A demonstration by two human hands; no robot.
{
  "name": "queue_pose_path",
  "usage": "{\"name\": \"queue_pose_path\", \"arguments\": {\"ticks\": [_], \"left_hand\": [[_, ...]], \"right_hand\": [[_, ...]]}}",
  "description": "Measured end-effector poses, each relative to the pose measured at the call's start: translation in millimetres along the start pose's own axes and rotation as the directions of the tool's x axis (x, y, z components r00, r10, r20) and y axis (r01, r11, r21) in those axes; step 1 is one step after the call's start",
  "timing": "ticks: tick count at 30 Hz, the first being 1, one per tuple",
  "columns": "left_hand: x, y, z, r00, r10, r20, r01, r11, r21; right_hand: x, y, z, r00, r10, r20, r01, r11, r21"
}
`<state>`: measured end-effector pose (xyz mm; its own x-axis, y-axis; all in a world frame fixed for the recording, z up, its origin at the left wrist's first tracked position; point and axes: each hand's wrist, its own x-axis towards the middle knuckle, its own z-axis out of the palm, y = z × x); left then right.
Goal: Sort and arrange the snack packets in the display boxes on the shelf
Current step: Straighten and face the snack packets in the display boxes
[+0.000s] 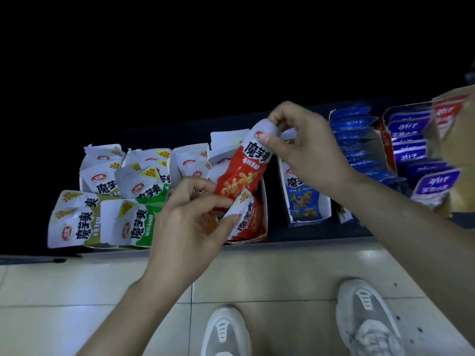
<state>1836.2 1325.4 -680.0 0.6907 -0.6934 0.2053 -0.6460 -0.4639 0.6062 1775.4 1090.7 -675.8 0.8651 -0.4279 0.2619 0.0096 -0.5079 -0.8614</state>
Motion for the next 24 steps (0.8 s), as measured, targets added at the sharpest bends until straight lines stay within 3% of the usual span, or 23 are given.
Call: {"name": "queue_pose_path", "arguments": {"ticks": [4, 9, 13, 20, 24], "left_hand": [[-5, -7, 0, 1.0, 0.002, -0.026, -0.005, 0.995, -0.102], [-13, -9, 2, 0.995, 0.082, -0.055, -0.086, 0.993, -0.086], [-8, -8, -1, 0.995, 0.102, -0.007, -0.102, 0.99, -0.1], [-6, -2, 0, 0.981, 0.192, 0.027, -0.192, 0.981, -0.016], [-3, -4, 2, 0.979, 0.201, 0.021, -0.201, 0.979, 0.03]], "right_hand": [[-1, 1, -3, 0.999, 0.026, -0.032, -0.022, 0.994, 0.109], [1, 3, -5, 0.981, 0.07, -0.181, -0.015, 0.958, 0.288], [1, 5, -2, 0.963, 0.156, -0.219, -0.043, 0.894, 0.447], [0, 4, -10, 0.973, 0.122, -0.195, -0.036, 0.918, 0.395], [3, 0, -18, 0.968, 0.162, -0.194, -0.04, 0.857, 0.514]]}}
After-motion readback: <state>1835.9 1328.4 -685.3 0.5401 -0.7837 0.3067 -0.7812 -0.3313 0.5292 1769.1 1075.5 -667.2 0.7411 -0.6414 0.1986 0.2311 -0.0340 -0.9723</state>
